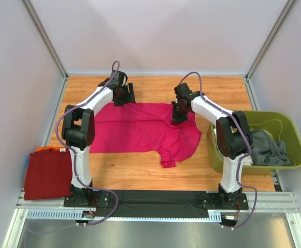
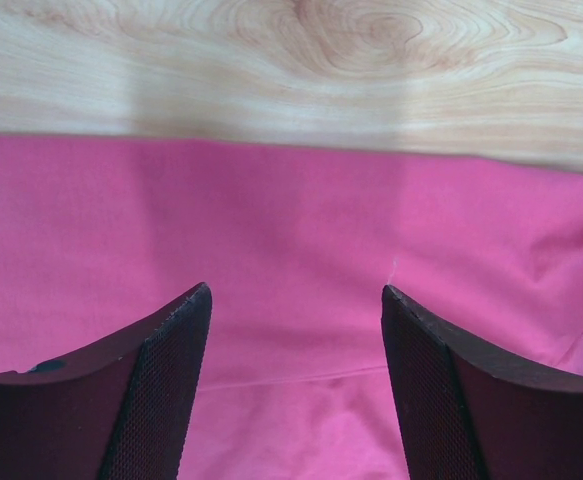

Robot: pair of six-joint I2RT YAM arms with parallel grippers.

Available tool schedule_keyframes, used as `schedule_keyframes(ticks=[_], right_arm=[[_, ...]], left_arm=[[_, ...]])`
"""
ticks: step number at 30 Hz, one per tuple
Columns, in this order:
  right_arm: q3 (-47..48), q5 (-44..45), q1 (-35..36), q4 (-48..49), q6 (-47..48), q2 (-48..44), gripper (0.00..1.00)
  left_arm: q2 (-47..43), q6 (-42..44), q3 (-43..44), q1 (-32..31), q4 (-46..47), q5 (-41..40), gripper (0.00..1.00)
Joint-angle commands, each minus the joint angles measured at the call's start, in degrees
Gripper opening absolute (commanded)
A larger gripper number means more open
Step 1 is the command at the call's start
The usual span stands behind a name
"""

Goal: Fold and stack the t-shirts
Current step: Fold the tshirt

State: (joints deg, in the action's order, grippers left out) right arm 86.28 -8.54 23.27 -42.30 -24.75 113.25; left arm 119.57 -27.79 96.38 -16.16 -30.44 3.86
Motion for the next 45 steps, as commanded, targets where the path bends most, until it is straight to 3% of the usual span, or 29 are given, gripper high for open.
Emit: schedule_keyframes(ticks=[1,9,12,17,21,24,27,33,37,45], right_arm=[[0.4,-2.8,0.8,-1.5,-2.8,-1.5,0.14],[1.9,1.0,1.3,-9.9,0.0,-4.3,0.5],[8.2,4.7,0.2,-12.4,0.1,-4.4,0.51],[16.2,4.9,-4.3,-10.2,-3.1,-1.8,0.45],[19.9,11.2,-5.5,-10.5,-2.8,2.2,0.41],[19.4,13.1,-5.4,-12.9,-0.9,4.3,0.38],[16.1,15.6,-6.1,-14.6,-0.3,3.6,0.35],[10.6,9.9,-8.8,-9.9,-1.4,3.2,0.15],[12.3,9.3,-8.8,-11.0,-1.0,5.1,0.11],[10.2,9.9,-9.6,-9.4,1.1,6.3,0.0]], left_arm=[[-1.3,-0.1,0.5,-0.4,-0.8,-1.1,0.76],[-0.4,0.4,2.0,-0.5,-2.2,-3.1,0.76],[0.0,-0.7,4.3,-0.5,-6.1,-8.3,0.76],[0.2,-2.7,5.4,-0.4,-6.7,-11.3,0.76],[1.5,-5.3,5.9,0.4,-8.0,-10.1,0.73],[0.8,-3.9,4.8,0.3,-6.2,-6.4,0.7],[-1.9,-0.7,2.0,-0.9,2.5,1.9,0.69],[-2.9,5.9,4.0,-8.4,8.5,12.5,0.67],[-0.4,6.3,7.0,-11.9,10.5,17.9,0.6],[6.0,7.1,12.0,-19.6,14.2,20.2,0.55]])
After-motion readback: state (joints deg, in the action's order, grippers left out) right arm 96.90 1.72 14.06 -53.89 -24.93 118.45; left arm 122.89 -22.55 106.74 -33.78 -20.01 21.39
